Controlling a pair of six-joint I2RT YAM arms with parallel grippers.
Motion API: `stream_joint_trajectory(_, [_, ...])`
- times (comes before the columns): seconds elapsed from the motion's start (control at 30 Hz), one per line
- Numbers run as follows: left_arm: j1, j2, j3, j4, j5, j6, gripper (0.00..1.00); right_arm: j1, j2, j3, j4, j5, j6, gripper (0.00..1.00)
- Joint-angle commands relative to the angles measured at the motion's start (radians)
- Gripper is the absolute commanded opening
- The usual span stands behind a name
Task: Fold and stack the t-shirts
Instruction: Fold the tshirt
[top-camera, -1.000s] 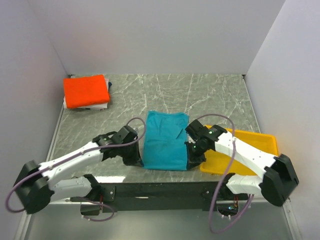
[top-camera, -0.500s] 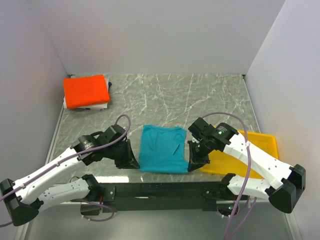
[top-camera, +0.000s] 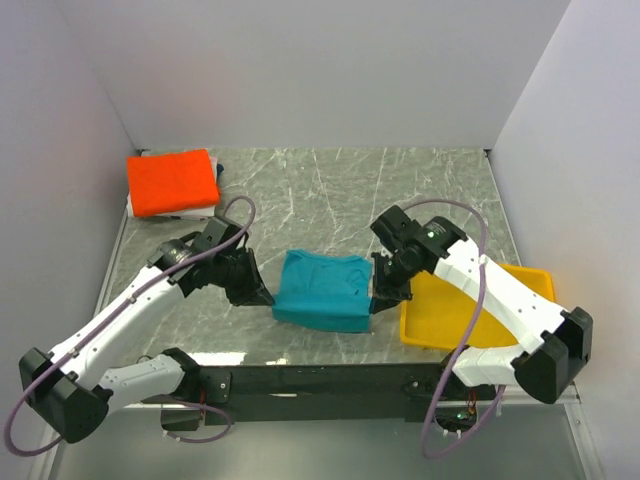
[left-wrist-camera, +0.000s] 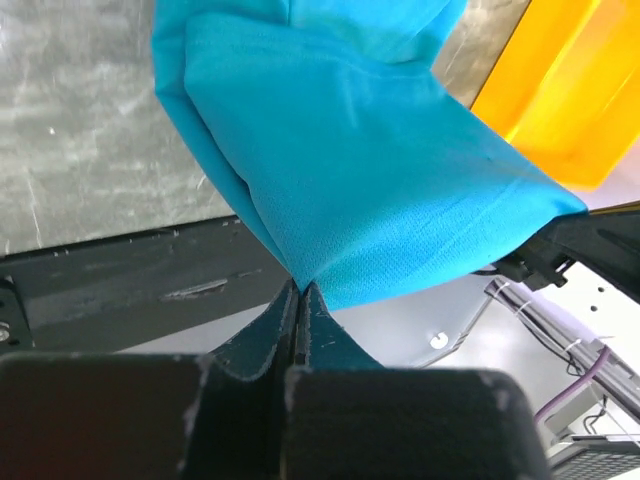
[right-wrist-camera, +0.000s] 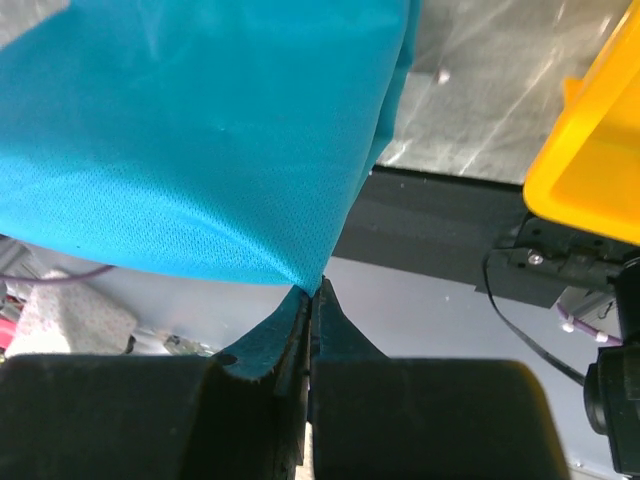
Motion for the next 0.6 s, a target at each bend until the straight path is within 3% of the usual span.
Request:
stream_joint_trajectory(0.0, [0.058, 0.036, 0.054, 0.023, 0.068, 0.112, 0.00, -0.048, 0.037, 0.079, -0.028, 0.039, -0.062, 0.00])
stream_joint_trajectory(0.57, [0.222, 0.364, 0.215, 0.072, 0.137, 0.345, 0.00, -0.219, 0.278, 0.243, -0.025, 0.056, -0.232, 0.00])
